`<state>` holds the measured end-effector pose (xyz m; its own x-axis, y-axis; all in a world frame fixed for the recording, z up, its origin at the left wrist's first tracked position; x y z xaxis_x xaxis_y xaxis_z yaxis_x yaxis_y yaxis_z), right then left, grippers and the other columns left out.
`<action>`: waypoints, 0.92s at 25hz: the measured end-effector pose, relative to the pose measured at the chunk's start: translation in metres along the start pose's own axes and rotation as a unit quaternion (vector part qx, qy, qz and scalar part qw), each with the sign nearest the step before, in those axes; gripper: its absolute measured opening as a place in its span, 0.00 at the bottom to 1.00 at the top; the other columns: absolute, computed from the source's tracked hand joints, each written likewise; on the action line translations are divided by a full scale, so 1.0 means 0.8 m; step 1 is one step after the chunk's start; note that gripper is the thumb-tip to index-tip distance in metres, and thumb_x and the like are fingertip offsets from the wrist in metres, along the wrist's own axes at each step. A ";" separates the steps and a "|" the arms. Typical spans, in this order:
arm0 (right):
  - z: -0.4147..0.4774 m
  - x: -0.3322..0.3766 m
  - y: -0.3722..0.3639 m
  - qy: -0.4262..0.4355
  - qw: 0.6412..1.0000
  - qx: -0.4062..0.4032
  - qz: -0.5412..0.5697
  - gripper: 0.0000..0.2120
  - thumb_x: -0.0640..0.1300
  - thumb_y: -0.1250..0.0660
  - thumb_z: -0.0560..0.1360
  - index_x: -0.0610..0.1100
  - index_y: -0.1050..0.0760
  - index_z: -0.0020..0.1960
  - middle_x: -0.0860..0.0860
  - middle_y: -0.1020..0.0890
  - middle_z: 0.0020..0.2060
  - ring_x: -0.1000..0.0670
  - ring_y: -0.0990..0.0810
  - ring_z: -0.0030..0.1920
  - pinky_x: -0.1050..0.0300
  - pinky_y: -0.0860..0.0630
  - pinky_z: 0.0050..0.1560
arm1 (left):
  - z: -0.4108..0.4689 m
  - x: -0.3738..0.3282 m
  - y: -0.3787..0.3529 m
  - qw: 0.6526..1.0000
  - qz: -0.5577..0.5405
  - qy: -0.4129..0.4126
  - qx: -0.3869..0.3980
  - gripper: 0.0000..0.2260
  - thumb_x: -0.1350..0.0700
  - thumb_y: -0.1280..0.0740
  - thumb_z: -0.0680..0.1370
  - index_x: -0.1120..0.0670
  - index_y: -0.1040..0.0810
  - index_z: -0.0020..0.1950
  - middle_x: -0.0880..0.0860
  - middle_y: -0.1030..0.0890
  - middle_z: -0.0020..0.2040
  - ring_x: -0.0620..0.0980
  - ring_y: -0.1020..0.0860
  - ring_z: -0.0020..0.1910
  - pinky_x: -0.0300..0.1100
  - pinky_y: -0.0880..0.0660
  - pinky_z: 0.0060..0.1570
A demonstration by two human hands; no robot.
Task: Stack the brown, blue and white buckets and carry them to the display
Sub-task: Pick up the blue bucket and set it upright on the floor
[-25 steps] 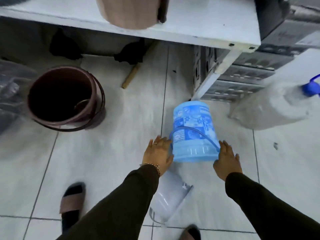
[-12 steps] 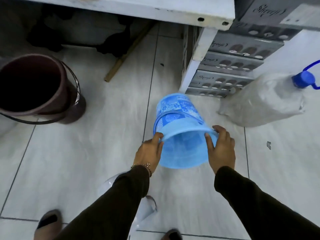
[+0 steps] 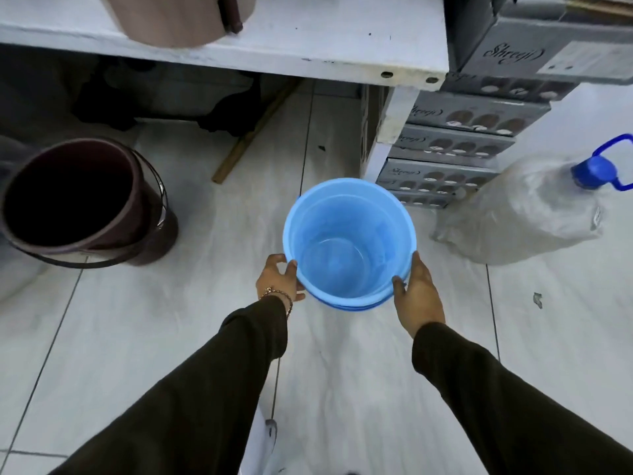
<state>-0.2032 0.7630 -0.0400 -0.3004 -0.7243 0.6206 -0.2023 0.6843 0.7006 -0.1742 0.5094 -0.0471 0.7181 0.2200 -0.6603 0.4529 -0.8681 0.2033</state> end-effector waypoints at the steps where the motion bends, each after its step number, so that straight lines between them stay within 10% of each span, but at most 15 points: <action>1: 0.002 0.000 0.001 -0.001 1.000 0.007 -0.019 0.32 0.46 0.40 0.81 0.49 0.49 0.80 0.50 0.38 0.78 0.45 0.31 0.73 0.50 0.32 0.71 | 0.000 -0.001 0.003 1.000 0.024 -0.004 0.006 0.11 0.53 0.37 0.81 0.52 0.28 0.63 0.61 0.19 0.56 0.54 0.20 0.39 0.45 0.21 0.41; 7: -0.027 0.026 0.027 0.096 0.983 0.015 -0.158 0.33 0.53 0.43 0.82 0.46 0.53 0.81 0.50 0.48 0.81 0.45 0.51 0.81 0.43 0.45 0.79 | -0.038 -0.007 0.054 0.945 0.286 -0.155 0.043 0.29 0.40 0.41 0.79 0.49 0.42 0.78 0.53 0.41 0.80 0.54 0.40 0.78 0.49 0.41 0.76; 17: -0.160 0.099 -0.029 0.234 0.937 0.097 -0.243 0.32 0.52 0.44 0.82 0.47 0.51 0.81 0.52 0.49 0.81 0.47 0.52 0.81 0.45 0.50 0.80 | -0.129 0.031 0.189 0.915 0.335 -0.218 0.046 0.25 0.40 0.39 0.78 0.46 0.34 0.74 0.49 0.42 0.80 0.52 0.41 0.78 0.46 0.41 0.74; 23: -0.277 0.052 -0.107 0.210 0.923 0.224 -0.231 0.34 0.41 0.37 0.75 0.53 0.43 0.78 0.59 0.50 0.80 0.52 0.38 0.78 0.52 0.27 0.67 | -0.179 0.157 0.297 0.927 0.338 -0.124 0.108 0.40 0.34 0.25 0.63 0.42 0.34 0.72 0.46 0.38 0.77 0.47 0.39 0.76 0.43 0.41 0.73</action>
<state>0.0083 0.6553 0.0041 0.2837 -0.8523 0.4394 -0.6121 0.1917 0.7672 0.0988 0.3946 0.0217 0.6437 -0.4921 -0.5861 -0.1919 -0.8452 0.4989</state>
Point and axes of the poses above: each hand's wrist, its own z-axis towards the middle knuckle, its own y-axis out of the back of the hand, x = y × z, the point moved 4 cm from there along z, towards the middle knuckle
